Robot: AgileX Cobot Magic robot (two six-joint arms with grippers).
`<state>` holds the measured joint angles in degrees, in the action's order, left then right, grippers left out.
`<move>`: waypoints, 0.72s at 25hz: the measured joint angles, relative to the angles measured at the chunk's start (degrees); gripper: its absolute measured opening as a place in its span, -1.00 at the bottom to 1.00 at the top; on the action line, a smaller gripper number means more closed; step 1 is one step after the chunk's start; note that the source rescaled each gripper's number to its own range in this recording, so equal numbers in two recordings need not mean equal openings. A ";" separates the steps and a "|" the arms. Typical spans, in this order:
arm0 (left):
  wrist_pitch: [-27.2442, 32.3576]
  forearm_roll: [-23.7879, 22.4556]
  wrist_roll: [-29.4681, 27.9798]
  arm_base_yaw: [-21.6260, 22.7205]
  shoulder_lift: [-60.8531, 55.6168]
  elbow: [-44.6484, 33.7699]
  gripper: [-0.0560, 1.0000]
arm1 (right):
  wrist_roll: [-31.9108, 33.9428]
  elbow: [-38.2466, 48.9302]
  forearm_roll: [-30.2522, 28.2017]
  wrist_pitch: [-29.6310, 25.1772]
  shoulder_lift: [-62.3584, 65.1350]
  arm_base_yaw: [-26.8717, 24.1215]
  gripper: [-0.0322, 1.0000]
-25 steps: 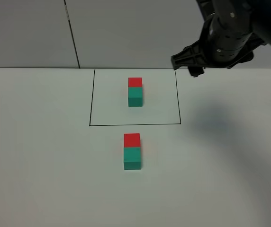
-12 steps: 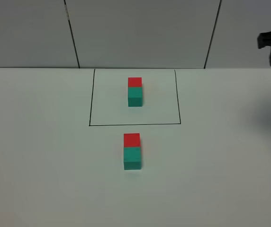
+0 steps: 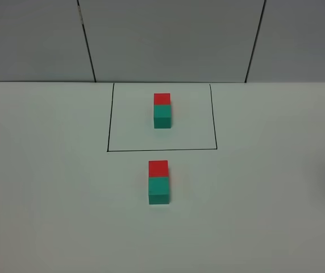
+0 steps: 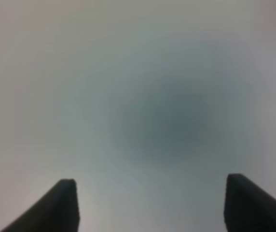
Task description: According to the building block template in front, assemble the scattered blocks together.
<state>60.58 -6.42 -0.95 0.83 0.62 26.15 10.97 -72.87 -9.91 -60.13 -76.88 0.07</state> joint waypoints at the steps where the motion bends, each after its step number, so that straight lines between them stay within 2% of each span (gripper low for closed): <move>1: 0.00 0.00 0.00 0.00 0.00 0.00 0.88 | 0.33 3.16 0.00 1.30 2.97 0.00 0.35; 6: 0.00 0.00 0.00 0.00 0.00 0.00 0.88 | 1.56 16.97 0.40 7.45 17.91 0.00 0.35; 9: 0.00 0.00 0.00 0.00 0.00 0.00 0.88 | 1.89 23.46 0.66 8.61 27.16 0.00 0.35; 12: 0.00 0.00 0.00 0.00 0.00 0.00 0.88 | 1.96 28.71 0.66 8.47 35.63 0.00 0.35; 18: 0.00 0.00 -0.05 0.00 0.00 0.00 0.88 | 2.59 35.37 0.61 4.85 49.34 0.00 0.35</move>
<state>60.58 -6.42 -1.00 0.83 0.62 26.15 13.56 -37.50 -9.30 -55.28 -27.54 0.07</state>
